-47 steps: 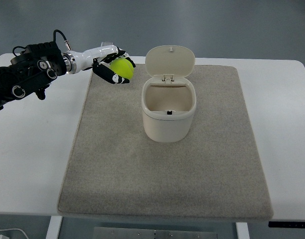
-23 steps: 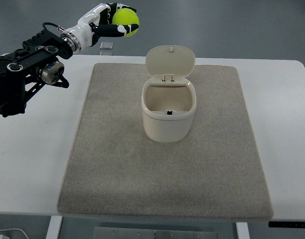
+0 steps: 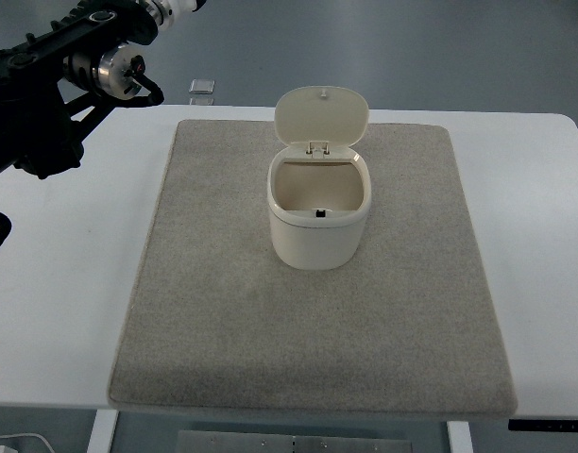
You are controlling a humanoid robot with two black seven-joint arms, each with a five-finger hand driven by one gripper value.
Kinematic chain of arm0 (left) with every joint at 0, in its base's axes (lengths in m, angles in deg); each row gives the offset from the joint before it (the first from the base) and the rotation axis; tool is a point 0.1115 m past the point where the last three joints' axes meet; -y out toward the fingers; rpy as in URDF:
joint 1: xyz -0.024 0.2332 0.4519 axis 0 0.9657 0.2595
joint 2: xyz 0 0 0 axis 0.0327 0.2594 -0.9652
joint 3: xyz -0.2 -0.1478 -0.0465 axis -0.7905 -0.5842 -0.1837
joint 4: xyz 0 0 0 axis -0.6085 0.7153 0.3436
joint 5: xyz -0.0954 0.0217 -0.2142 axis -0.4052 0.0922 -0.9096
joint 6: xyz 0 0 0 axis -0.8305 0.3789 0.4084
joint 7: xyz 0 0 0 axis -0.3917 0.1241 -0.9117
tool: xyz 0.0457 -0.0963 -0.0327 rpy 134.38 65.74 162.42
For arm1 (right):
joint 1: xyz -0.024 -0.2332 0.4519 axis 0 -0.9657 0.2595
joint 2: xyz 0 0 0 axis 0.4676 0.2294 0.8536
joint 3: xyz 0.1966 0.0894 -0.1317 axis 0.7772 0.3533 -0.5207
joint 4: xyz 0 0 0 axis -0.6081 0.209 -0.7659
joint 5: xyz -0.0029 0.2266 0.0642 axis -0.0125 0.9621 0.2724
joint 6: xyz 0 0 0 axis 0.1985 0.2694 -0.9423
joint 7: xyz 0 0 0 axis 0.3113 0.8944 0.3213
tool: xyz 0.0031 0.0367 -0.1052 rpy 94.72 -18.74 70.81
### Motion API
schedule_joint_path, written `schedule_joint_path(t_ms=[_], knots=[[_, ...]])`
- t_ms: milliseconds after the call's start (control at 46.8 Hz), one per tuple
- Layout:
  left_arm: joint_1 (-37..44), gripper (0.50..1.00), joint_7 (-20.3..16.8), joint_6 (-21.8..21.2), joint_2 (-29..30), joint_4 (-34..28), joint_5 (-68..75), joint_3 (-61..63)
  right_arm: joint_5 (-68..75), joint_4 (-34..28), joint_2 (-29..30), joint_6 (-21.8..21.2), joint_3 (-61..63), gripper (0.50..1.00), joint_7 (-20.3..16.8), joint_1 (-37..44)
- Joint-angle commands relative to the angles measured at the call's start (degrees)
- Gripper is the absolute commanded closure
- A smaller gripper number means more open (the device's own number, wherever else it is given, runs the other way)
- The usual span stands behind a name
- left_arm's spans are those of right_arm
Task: Put tennis ball into box with left hand
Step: 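Carry the ball with the left hand over the open bin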
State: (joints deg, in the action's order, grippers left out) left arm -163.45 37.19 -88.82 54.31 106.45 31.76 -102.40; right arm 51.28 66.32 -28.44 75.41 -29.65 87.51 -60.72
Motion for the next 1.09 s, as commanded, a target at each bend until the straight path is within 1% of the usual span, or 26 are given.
schedule_joint_path(t_ms=[0, 64, 192, 299, 363, 491, 641, 726, 812, 897, 1004, 1068], knots=[[-0.6, 1.0, 0.2, -0.8, -0.9, 0.9, -0.3, 0.0, 0.0, 0.0, 0.0, 0.0, 0.0, 0.562, 0.0, 0.0], [-1.0, 1.0, 0.5, -2.0, -1.9, 1.6, -0.4, 0.0, 0.0, 0.1, 0.0, 0.0, 0.0, 0.562, 0.0, 0.0], [-2.5, 1.0, 0.8, -2.8, -3.9, 3.9, -0.6, -0.2, 0.0, 0.0, 0.0, 0.0, 0.0, 0.562, 0.0, 0.0], [-3.2, 1.0, 1.5, -5.2, -6.5, 6.2, -0.5, -0.1, 0.0, 0.1, 0.0, 0.0, 0.0, 0.562, 0.0, 0.0], [-3.9, 1.0, 1.5, -5.8, -8.1, 7.7, -0.6, -0.2, 0.0, 0.0, 0.0, 0.0, 0.0, 0.562, 0.0, 0.0], [-5.6, 1.0, 1.5, -9.1, -9.7, 12.3, -0.6, -0.3, 0.0, 0.0, 0.0, 0.0, 0.0, 0.562, 0.0, 0.0], [-7.3, 1.0, 1.5, -11.4, -11.0, 18.6, -0.6, -0.2, 0.0, 0.0, 0.0, 0.0, 0.0, 0.562, 0.0, 0.0], [-7.0, 1.0, 1.9, -11.8, -11.2, 22.1, -0.7, 0.5, 0.0, 0.0, 0.0, 0.0, 0.0, 0.562, 0.0, 0.0], [-6.1, 1.0, 3.2, -11.7, -11.0, 25.5, -0.7, 1.2, 0.0, 0.0, 0.0, 0.0, 0.0, 0.562, 0.0, 0.0], [-5.5, 1.0, 3.9, -11.7, -10.3, 27.0, -0.7, 6.2, 0.0, 0.0, 0.0, 0.0, 0.0, 0.562, 0.0, 0.0], [-5.0, 1.0, 3.9, -11.2, -8.5, 27.5, -0.6, 11.1, 0.0, 0.0, 0.0, 0.0, 0.0, 0.562, 0.0, 0.0], [-4.8, 1.0, 3.9, -11.1, -7.0, 29.5, -0.6, 13.3, 0.0, 0.0, 0.0, 0.0, 0.0, 0.562, 0.0, 0.0]])
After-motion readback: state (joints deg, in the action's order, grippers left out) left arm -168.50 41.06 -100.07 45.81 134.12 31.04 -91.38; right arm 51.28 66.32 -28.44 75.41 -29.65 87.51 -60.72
